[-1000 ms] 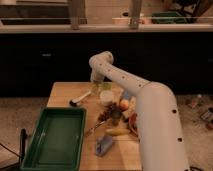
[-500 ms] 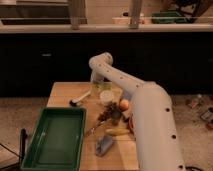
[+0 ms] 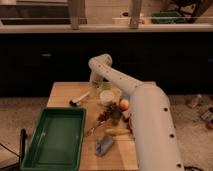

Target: Wipe tray with brush

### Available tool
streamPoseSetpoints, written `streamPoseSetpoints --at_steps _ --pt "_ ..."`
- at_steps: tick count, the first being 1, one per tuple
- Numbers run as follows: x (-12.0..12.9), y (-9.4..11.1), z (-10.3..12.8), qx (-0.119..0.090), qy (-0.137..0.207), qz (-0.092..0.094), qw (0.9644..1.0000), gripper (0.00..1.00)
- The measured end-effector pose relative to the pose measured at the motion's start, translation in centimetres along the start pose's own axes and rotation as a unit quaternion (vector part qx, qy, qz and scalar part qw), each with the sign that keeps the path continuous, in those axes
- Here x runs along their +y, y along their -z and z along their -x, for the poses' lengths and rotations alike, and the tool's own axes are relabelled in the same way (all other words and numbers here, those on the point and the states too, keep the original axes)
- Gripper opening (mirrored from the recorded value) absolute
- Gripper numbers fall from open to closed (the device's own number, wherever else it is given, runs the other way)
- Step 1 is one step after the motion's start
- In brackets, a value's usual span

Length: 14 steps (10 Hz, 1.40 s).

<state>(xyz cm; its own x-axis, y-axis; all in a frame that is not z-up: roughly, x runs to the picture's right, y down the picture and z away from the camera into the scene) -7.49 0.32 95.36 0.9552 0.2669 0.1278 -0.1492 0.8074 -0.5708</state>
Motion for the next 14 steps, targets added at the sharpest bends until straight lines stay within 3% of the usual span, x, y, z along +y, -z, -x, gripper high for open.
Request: streamPoseSetpoints --at_steps 2,5,14 --pt "0.8 -0.5 1.4 -0.013 0.053 0.017 0.9984 0.80" --pt "2.4 -2.2 2.8 -0.018 0.097 0.050 0.9938 0.80" --pt "4.0 -4.9 1.6 -0.025 0.096 0.090 0.9910 0.80"
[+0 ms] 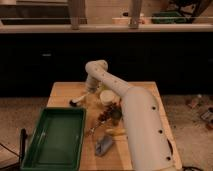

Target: Wipe tray with brush

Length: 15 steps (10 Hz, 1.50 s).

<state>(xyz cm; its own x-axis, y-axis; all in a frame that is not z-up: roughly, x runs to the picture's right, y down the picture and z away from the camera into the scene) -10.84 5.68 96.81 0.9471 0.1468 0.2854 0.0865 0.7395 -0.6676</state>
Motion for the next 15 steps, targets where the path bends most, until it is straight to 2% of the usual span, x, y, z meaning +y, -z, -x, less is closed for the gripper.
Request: streamPoseSetpoints --at_steps 1,2,9,10,15 --pt "0.1 -0.3 0.0 -0.003 0.001 0.005 1.0000 0.78" --pt "0.1 -0.5 0.0 -0.006 0.002 0.008 0.9999 0.72" --pt "0.2 -0.8 0.8 -0.014 0.026 0.025 0.9992 0.03" --pt "0.1 -0.8 1.0 -0.014 0.033 0.026 0.9990 0.00" --pt "-0.6 0.5 2.6 -0.015 0.059 0.009 0.9981 0.00"
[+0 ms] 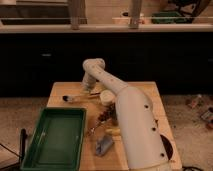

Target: Wipe tray with brush

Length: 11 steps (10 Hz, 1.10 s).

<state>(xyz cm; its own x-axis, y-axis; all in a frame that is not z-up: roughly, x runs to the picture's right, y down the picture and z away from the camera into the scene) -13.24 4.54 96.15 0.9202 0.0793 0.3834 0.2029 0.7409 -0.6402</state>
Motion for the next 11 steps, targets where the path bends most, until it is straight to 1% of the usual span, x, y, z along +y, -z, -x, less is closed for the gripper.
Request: streamPoseSetpoints --at_steps 1,2,3,6,8,11 --pt "-0.1 0.4 0.1 0.000 0.003 -0.006 1.0000 0.00" --pt "-0.4 1.2 0.4 0.000 0.007 -0.016 0.9998 0.00" --pt "-0.4 1.6 0.5 0.001 0.009 -0.021 0.9997 0.00" --pt "-0.9 4.2 1.1 -0.002 0.023 -0.046 0.9987 0.00" --pt "-1.1 6.0 1.7 -0.004 0.037 -0.062 0.9974 0.00" --pt "-1.0 8.6 2.9 -0.004 0.065 -0.080 0.9947 0.00"
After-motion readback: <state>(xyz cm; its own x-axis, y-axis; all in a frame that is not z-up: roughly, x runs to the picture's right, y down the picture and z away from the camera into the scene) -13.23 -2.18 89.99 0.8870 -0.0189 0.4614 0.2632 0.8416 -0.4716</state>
